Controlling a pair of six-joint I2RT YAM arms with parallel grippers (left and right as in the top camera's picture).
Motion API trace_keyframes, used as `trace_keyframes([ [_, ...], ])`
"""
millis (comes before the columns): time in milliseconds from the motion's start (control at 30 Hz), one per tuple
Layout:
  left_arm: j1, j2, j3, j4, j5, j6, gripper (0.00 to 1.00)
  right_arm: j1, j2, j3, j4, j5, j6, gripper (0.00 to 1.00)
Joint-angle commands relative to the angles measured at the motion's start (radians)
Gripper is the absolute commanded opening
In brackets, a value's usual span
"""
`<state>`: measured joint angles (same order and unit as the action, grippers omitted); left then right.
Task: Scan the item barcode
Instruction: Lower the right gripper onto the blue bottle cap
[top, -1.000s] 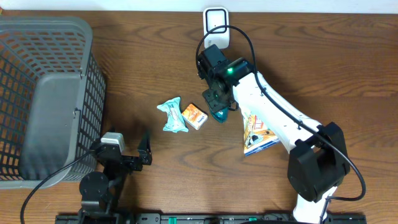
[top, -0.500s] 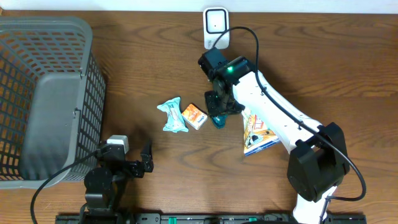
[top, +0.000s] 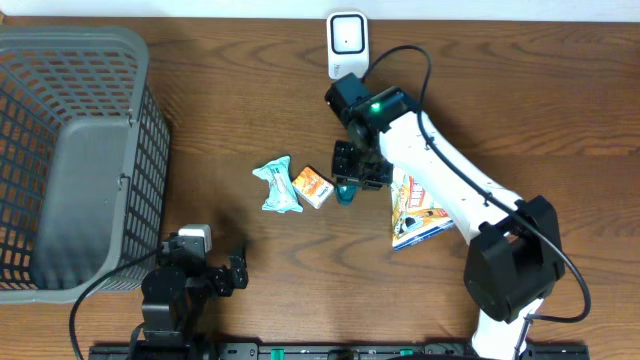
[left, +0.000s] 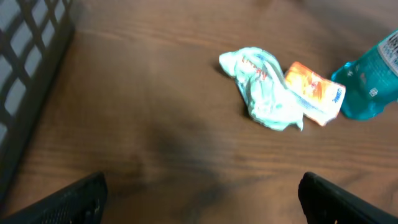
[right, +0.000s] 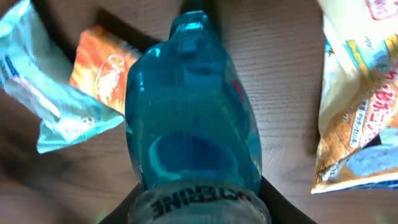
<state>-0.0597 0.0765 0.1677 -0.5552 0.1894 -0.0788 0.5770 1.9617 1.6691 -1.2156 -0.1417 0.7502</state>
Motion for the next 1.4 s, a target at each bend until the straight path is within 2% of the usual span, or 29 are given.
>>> trace_keyframes([
  [0,0.002,-0.001,-0.013,-0.026,0.012,-0.009,0.98,-0.021,-0.006,0.016,-0.019,0.004,0.142,0.45],
  [67,0.002,-0.001,-0.013,-0.027,0.012,-0.009,0.98,-0.029,-0.006,0.016,-0.036,-0.033,0.245,0.71],
  [167,0.002,-0.001,-0.013,-0.027,0.012,-0.009,0.98,-0.042,-0.006,0.016,-0.027,-0.168,0.329,0.76],
  [300,0.002,-0.001,-0.013,-0.027,0.012,-0.009,0.98,-0.053,-0.006,0.016,-0.01,-0.256,0.403,0.77],
  [533,0.002,-0.001,-0.013,-0.027,0.012,-0.009,0.98,-0.054,-0.006,0.016,-0.012,-0.27,0.415,0.98],
  [767,0.002,-0.001,-0.013,-0.027,0.012,-0.009,0.98,-0.054,-0.008,0.017,-0.044,-0.389,0.324,0.99],
  [1033,0.002,-0.001,-0.013,-0.027,0.012,-0.009,0.98,-0.054,-0.071,0.019,-0.114,-0.423,0.163,0.99],
  [1267,0.002,-0.001,-0.013,-0.027,0.012,-0.009,0.98,-0.054,-0.236,0.019,-0.097,-0.391,-0.135,0.98],
  [1367,0.002,-0.001,-0.013,-0.027,0.012,-0.009,0.98,-0.054,-0.317,0.019,-0.032,-0.34,-0.388,0.99],
])
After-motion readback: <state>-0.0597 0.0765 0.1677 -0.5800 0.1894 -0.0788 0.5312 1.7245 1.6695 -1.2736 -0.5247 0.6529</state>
